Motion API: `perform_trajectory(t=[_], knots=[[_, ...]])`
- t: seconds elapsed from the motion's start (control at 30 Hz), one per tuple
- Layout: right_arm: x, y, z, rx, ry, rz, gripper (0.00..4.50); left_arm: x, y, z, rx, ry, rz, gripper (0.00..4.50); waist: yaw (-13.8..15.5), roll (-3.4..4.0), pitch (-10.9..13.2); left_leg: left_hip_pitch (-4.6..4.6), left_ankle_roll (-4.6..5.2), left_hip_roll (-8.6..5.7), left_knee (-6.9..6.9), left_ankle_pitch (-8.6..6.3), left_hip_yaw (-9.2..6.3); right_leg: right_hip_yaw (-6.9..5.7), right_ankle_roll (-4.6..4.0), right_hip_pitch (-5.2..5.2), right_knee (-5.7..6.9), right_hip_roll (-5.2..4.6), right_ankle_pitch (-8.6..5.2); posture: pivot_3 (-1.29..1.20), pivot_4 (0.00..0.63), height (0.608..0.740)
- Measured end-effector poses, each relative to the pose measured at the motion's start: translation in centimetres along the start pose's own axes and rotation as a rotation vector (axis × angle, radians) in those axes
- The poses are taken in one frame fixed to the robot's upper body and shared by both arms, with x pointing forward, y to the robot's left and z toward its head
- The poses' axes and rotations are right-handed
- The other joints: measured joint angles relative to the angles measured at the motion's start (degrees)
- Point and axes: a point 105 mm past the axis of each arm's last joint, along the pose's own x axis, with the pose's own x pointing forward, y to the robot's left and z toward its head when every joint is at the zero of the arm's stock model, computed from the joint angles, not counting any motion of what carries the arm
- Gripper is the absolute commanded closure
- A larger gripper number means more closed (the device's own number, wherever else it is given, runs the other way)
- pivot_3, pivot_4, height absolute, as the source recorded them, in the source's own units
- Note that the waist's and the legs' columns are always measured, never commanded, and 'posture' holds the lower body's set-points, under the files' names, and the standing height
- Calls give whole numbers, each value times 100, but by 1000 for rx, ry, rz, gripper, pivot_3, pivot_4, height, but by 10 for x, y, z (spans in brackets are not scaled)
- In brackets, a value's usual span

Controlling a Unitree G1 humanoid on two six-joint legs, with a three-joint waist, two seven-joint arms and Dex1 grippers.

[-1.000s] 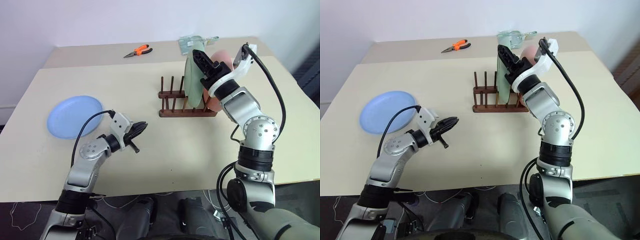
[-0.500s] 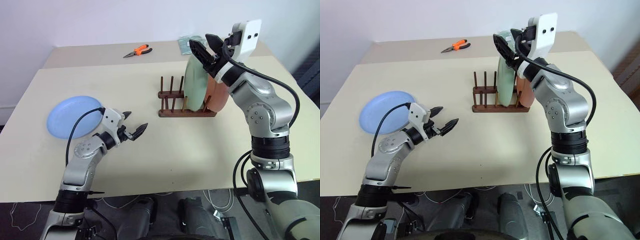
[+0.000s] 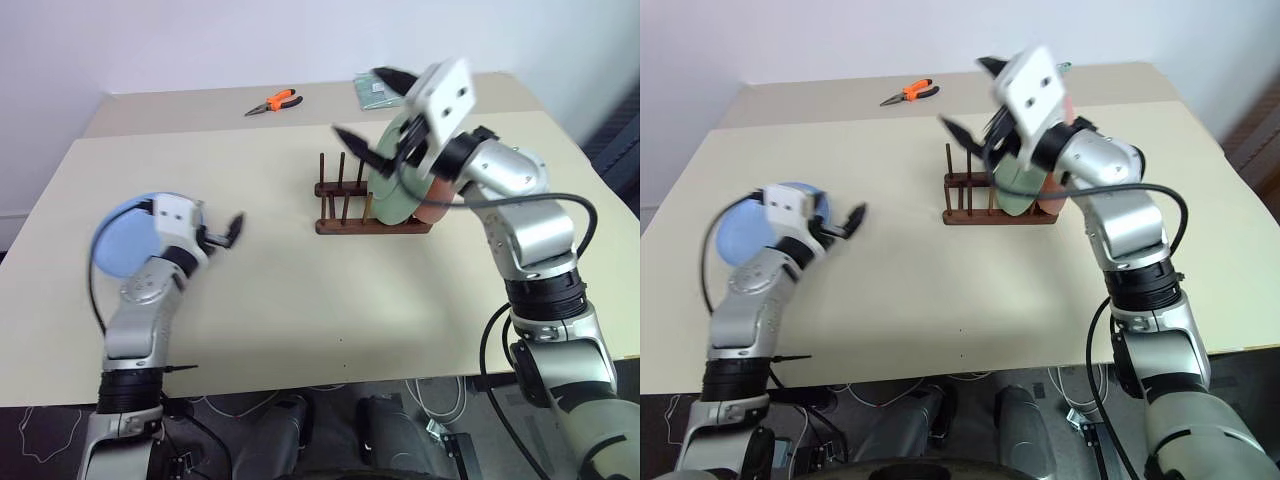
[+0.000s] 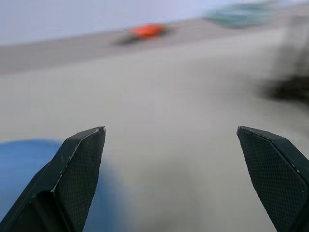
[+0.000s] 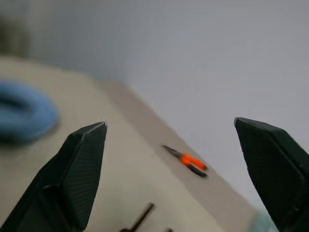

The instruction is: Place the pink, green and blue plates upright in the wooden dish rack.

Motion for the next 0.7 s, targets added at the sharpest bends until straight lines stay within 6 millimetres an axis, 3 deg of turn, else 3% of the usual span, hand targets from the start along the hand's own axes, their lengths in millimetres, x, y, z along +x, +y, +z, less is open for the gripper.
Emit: perform_trajectory(t=[0.1,0.2,0.3,0.37,0.43,0.5,0.7], knots=[[11,28,-2,-41,-12,92,58,-13,66,1,-47,32,392,0,3,-20,2,0,-2,0,3,1,0,0,3,0,2,2,2,0,150,727],[17,49,-3,-32,-34,146,58,-46,118,-1,-169,62,736,0,33,-33,4,-1,-30,-2,9,17,0,0,9,2,0,2,5,0,150,727],[21,54,-1,-22,-52,158,58,-64,129,-17,-339,127,829,0,94,-46,-2,3,-39,-4,22,9,-12,-12,17,3,-7,4,10,0,150,727],[22,56,1,-26,-64,166,58,-64,116,-38,-504,199,775,0,120,-52,-4,5,-22,-7,29,-3,-15,-13,23,10,-10,4,14,0,150,727],[23,57,0,-27,-65,170,0,-63,98,-55,-646,252,717,525,129,-76,-2,6,-16,-6,31,-7,-16,-13,22,10,-8,6,16,0,150,727],[24,57,-2,-26,-62,173,0,-60,93,-50,-733,237,665,1191,128,-84,-2,11,-22,-5,27,-3,-19,-15,17,11,-6,7,20,0,150,727],[22,57,-6,-21,-50,167,0,-52,76,-50,-875,234,563,4426,60,-89,-4,11,-50,-4,21,13,-19,-13,15,24,-6,8,20,0,150,727]])
